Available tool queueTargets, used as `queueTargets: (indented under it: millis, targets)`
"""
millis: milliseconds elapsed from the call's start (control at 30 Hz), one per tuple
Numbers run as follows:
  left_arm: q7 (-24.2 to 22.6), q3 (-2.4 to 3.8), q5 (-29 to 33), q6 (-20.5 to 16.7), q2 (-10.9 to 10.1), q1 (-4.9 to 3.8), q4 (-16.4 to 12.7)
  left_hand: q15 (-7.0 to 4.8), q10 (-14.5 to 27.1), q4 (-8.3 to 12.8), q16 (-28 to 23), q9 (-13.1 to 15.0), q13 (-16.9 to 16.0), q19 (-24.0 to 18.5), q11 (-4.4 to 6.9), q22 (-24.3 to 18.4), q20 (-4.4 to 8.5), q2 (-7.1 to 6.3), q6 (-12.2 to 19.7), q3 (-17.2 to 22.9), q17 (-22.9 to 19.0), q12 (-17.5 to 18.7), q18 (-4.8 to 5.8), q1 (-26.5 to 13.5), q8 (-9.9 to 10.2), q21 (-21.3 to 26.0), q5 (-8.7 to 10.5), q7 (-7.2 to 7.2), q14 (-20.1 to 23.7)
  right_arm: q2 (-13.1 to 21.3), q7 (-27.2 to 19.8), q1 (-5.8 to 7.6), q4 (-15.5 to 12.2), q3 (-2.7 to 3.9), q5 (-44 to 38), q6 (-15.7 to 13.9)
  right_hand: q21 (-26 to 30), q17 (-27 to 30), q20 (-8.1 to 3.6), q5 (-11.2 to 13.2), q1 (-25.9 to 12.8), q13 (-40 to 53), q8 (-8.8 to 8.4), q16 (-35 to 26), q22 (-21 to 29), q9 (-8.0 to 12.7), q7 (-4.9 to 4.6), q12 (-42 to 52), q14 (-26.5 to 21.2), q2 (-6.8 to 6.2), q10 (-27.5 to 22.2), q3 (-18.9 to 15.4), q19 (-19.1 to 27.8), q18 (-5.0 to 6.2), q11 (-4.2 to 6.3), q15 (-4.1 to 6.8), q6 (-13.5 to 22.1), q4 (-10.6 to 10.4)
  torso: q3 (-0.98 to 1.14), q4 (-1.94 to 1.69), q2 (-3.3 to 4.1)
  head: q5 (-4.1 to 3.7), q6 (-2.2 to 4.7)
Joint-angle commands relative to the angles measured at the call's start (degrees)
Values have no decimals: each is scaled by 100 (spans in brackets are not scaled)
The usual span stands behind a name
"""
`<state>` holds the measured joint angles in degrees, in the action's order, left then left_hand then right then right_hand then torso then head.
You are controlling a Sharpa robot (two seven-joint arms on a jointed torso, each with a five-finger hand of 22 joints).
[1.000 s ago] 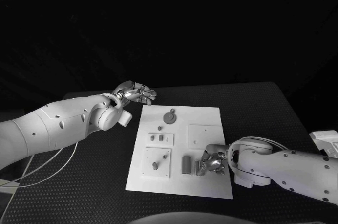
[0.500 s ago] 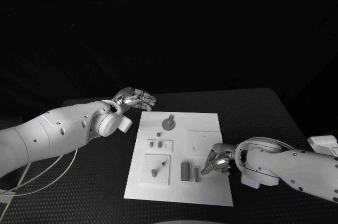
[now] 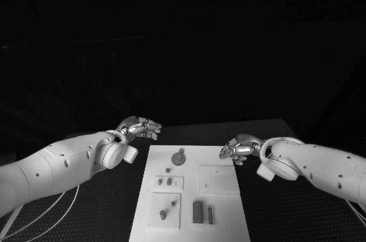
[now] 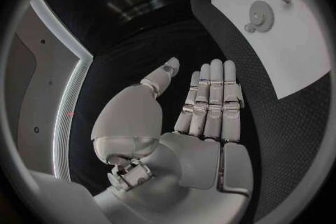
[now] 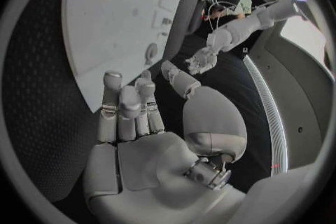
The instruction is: Assemble the parts on the task board
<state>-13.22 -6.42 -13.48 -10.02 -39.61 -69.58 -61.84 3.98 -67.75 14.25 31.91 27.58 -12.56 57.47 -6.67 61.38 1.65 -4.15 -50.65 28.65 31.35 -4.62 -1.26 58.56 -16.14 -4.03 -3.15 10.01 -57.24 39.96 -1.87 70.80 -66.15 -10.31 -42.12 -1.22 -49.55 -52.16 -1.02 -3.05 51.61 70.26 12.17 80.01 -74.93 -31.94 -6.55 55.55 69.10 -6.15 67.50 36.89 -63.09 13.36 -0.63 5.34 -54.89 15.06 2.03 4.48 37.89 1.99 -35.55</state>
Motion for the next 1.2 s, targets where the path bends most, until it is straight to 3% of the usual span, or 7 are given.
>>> queueTargets:
  millis: [33, 667, 767, 800, 833, 867, 1200]
  targets:
    - [-189, 7, 266, 220, 34, -6, 142, 51, 46, -29, -140, -15, 22, -162, -43, -45, -31, 29, 40, 10, -13, 40, -30, -55, -38, 42, -7, 2, 117, -329, -1026, -10, 842, 110, 1134, -267, 216, 106, 124, 13, 28, -232, -12, -274, -1, 1, -87, -342, -317, 143, -287, 22, 325, 78, -47, -34, 74, 120, -19, 17, -131, -13, 238]
    - [-323, 21, 800, 528, 253, -43, 703, 716, 1400, -54, -1377, -115, 651, -1455, -196, -1059, -674, 98, 685, -53, -458, 81, -135, -360, 177, 40, 9, -73, 1500, -1002, -1522, -289, 2140, 812, 2289, 6, 3094, 2539, 1146, 5, 51, -4395, -136, -5160, 1331, -25, -352, -4310, -2819, 528, -1591, 84, 3541, -727, -784, -1432, 1146, 83, 41, 1, -390, 87, 451]
    - [-322, 21, 800, 579, 237, -43, 684, 644, 1397, -71, -1401, -100, 677, -1449, -180, -1123, -674, 99, 682, -52, -477, 76, -164, -361, 157, 34, 8, -76, 1513, -993, -1520, -289, 2107, 821, 2289, -11, 3186, 2636, 1166, 12, 84, -4724, -92, -5324, 1379, -20, -367, -4434, -2734, 529, -1491, 28, 3507, -697, -790, -1440, 1180, 86, 50, -18, -389, 94, 416]
    - [-208, 17, 618, 378, 238, -38, 694, -398, 6775, -1425, -3191, -2758, 1256, -5747, 667, -6138, -165, 415, 5065, -2865, -3135, 462, 126, -5856, 1614, 403, 315, -1001, 5724, -997, -1321, -280, 2133, 816, 2085, -158, 4955, 5216, 102, 305, -5161, -7026, -1217, -8001, 3208, 3194, 655, -5555, -6910, 615, -6750, -3689, 6309, -1336, 63, -534, 5489, -1506, 27, 2, -378, 84, 447]
    - [-216, 20, 622, 357, 234, -32, 674, -398, 6775, -1425, -3191, -2758, 1256, -5747, 667, -6138, -165, 415, 5065, -2865, -3135, 462, 126, -5856, 1614, 403, 315, -1001, 5724, -990, -1328, -284, 2112, 817, 2095, -177, 4955, 5216, 102, 305, -5161, -7026, -1217, -8001, 3375, 3194, 655, -5555, -6910, 615, -6750, -3689, 6309, -1336, 63, -534, 5489, -1506, 21, -9, -385, 77, 439]
    - [-227, 25, 628, 327, 228, -25, 647, -398, 6775, -1425, -3191, -2758, 1256, -5747, 667, -6138, -165, 415, 5065, -2865, -3135, 462, 126, -5856, 1614, 403, 315, -1001, 5724, -981, -1338, -289, 2082, 818, 2109, -205, 4955, 5216, 102, 305, -5161, -7026, -1217, -8001, 7493, 3194, 655, -5555, -6910, 615, -6750, -3689, 6309, -1336, 63, -534, 5489, -1506, 14, -24, -395, 68, 428]
    - [-614, 192, 822, -682, 30, 236, -287, -398, 6775, -1425, -3191, -2758, 1256, -5747, 667, -6138, -165, 415, 5065, -2865, -3135, 462, 126, -5856, 1614, 403, 315, -1001, 5724, -652, -1667, -464, 1073, 866, 2585, -1129, 4955, 5216, 102, 305, -5161, -7026, -1217, -8001, 7493, 3194, 655, -5555, -6910, 615, -6750, -3689, 6309, -1336, 63, -534, 5489, -1506, -178, -399, -639, -169, 153]
